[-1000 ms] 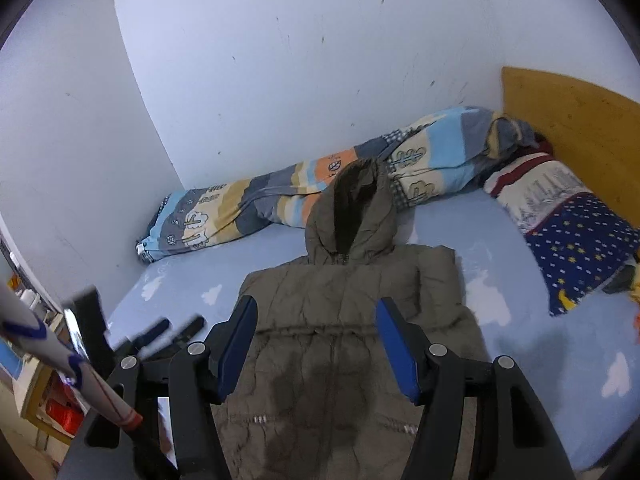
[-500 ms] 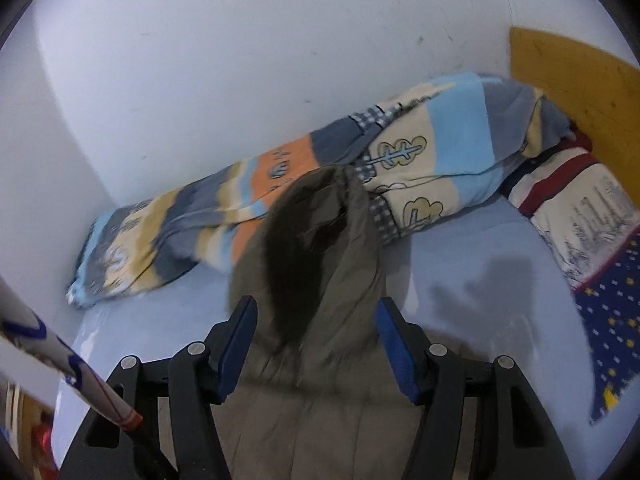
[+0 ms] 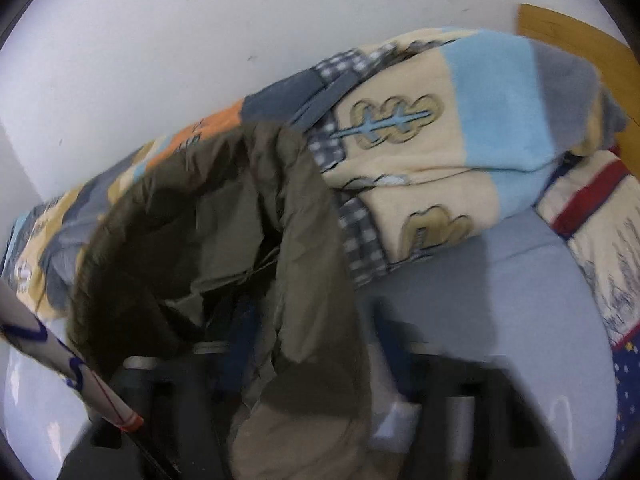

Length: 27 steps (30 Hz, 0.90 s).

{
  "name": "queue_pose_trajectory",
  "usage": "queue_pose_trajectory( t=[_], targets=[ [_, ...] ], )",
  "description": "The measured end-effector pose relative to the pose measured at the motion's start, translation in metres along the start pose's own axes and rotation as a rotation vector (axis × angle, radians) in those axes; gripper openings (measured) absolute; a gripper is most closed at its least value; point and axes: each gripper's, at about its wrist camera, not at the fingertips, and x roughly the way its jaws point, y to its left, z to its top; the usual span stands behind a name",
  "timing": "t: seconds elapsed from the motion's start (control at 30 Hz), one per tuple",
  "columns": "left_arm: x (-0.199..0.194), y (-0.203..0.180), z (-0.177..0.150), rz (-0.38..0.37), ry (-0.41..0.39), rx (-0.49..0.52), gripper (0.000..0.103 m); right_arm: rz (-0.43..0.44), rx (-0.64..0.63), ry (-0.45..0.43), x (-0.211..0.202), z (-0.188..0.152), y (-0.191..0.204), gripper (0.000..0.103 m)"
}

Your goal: Fold large clothes

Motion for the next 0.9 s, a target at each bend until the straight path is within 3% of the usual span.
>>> queue_pose_trajectory(
  t=[0.23, 0.33, 0.5, 0.63, 0.77, 0.9],
  targets=[
    [-0.012, 0.007, 0.002, 0.006, -0.04, -0.048, 0.069, 0.085, -0.042, -0.17, -0.093, -0.03, -0.001, 0.007],
    [-0.018, 0.009, 0.005, 0.01, -0.064, -0.067, 0.069, 0.16, -0.059, -0.21, -0.154, -0.065, -0.004, 0.007],
    [-0.022, 0.022, 0.012, -0.057, -0.08, -0.183, 0.069, 0.235, -0.109, -0.254, -0.236, -0.136, -0.007, 0.007],
    [-0.023, 0.037, 0.017, -0.12, -0.087, -0.3, 0.069, 0.247, -0.095, -0.214, -0.266, -0.197, -0.011, 0.007],
    [-0.026, 0.037, 0.021, -0.143, -0.121, -0.298, 0.069, 0.279, 0.012, -0.165, -0.271, -0.245, -0.029, 0.007],
    [-0.011, 0.029, 0.017, -0.17, -0.08, -0.283, 0.069, 0.156, 0.007, -0.1, -0.231, -0.287, -0.039, 0.007]
  ],
)
